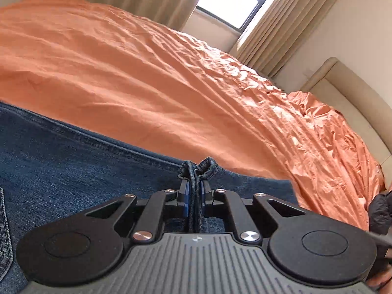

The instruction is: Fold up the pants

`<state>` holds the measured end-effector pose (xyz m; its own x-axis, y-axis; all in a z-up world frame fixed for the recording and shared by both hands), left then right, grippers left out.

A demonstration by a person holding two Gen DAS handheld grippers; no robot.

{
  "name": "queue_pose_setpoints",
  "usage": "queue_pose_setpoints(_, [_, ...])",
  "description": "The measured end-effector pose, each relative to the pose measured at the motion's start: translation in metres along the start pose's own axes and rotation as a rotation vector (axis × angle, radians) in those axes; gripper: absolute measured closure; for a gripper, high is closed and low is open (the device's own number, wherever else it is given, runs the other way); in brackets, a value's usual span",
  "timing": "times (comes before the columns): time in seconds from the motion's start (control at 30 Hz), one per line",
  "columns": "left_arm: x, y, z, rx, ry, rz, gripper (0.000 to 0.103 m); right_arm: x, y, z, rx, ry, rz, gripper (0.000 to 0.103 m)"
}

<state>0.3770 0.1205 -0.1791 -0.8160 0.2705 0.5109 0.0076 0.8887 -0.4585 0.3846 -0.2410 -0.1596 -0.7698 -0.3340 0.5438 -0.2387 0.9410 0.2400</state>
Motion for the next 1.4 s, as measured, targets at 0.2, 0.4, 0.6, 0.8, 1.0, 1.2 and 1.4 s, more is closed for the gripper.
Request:
queue_pose_setpoints(0.2, [-0.024, 0.022, 0.016, 0.036, 0.05, -0.057, 0.094, -0.072, -0.025, -0.03, -0.046, 0.035, 0.033, 0.103])
queue_pose_setpoints(0.4, [-0.029, 0.027, 0.021, 0.043, 0.058, -0.071, 0.093, -0.109, -0.031, -0.018, -0.025, 0.104, 0.067, 0.103])
queue_pose_setpoints(0.6, [-0.01, 0.014, 0.008, -0.002, 0.06, -0.128, 0.081, -0.061, -0.016, -0.028, 0.03, 0.064, 0.019, 0.103])
queue_pose_setpoints(0.8, [0.046, -0.014, 0.021, -0.075, 0.017, -0.095, 0.081, 0.022, 0.004, 0.011, 0.115, 0.075, -0.055, 0.103])
queue_pose_setpoints(1.0, [0.064, -0.041, 0.056, -0.147, 0.066, -0.155, 0.081, 0.05, 0.016, 0.058, 0.19, 0.144, -0.047, 0.103])
queue_pose_setpoints(1.2, [0.052, -0.031, 0.081, -0.091, 0.118, -0.242, 0.078, 0.034, 0.019, 0.073, 0.256, 0.224, -0.044, 0.103])
queue_pose_setpoints(1.4, [0.053, -0.031, 0.081, -0.051, 0.126, -0.288, 0.074, 0.025, 0.032, 0.074, 0.39, 0.278, -0.036, 0.103])
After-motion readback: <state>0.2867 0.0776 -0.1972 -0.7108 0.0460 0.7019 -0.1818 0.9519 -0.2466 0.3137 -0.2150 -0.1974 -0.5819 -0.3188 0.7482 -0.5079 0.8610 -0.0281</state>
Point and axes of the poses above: each gripper's, at about its wrist camera, not at the fingertips, and x roughly against the way its jaws point, y to its left, z to its underside, the point moved 1 cm from there along -x, roughly the way its jaws point, and after that the axes turned 9 degrees about -y, right-handed, at the moved point
